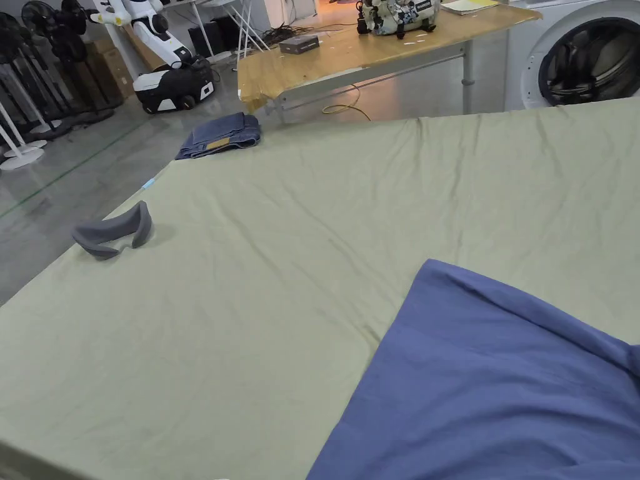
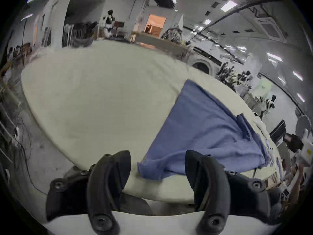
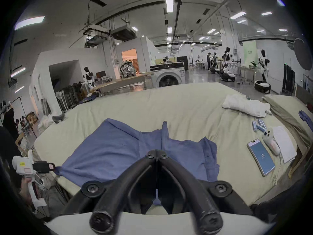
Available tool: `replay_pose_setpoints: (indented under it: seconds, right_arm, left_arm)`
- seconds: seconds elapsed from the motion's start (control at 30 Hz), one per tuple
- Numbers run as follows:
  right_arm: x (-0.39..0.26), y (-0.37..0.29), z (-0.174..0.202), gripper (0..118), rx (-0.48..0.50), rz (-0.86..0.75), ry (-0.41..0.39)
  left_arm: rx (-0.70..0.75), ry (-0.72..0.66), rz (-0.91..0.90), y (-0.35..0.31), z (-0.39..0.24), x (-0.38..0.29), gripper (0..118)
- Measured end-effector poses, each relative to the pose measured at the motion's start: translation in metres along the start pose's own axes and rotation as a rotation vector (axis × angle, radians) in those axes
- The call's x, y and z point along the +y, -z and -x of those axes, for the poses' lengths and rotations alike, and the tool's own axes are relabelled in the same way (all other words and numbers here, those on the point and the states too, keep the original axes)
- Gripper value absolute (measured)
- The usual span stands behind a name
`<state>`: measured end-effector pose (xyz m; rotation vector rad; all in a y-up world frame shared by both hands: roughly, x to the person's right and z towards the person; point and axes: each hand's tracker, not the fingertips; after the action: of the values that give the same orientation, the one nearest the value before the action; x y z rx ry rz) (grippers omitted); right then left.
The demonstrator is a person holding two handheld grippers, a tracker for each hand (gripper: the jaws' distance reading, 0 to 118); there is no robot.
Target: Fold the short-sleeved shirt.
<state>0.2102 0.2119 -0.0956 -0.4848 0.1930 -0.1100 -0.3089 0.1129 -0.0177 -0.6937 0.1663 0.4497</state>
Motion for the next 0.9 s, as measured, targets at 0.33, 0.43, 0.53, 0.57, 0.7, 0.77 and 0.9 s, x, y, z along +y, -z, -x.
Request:
replay_pose_setpoints:
  seconds: [0.33,0.43,0.53,0.57,0.7,0.77,0.9]
  right_arm:
    - [0.008,0.012,-0.016,1,-0.068,0.038,0.004]
    - [0.035,0.038,-0.032,24,-0.047,0.088,-0.091]
    - [0.067,0.08,-0.046,81,-0.023,0.176,-0.156]
    - [0.078,0.098,-0.05,80,-0.031,0.204,-0.174]
    - [0.109,0.179,-0.066,80,0.072,0.492,-0.182]
    - [0.112,0.219,-0.071,80,0.077,0.668,-0.149]
    - [0.095,0.28,-0.077,80,0.051,0.874,-0.161]
  left_arm:
    - [0.106,0.191,0.098,0.023,-0.035,-0.012,2]
    - [0.12,0.219,0.127,0.028,-0.046,-0.016,2]
    - [0.128,0.226,0.141,0.03,-0.044,-0.018,2]
    - [0.119,0.214,0.148,0.029,-0.042,-0.016,2]
    - [0.088,0.143,0.15,0.025,-0.031,-0.016,2]
    - [0.082,0.118,0.142,0.023,-0.028,-0.017,2]
    - [0.093,0.117,0.137,0.025,-0.031,-0.018,2]
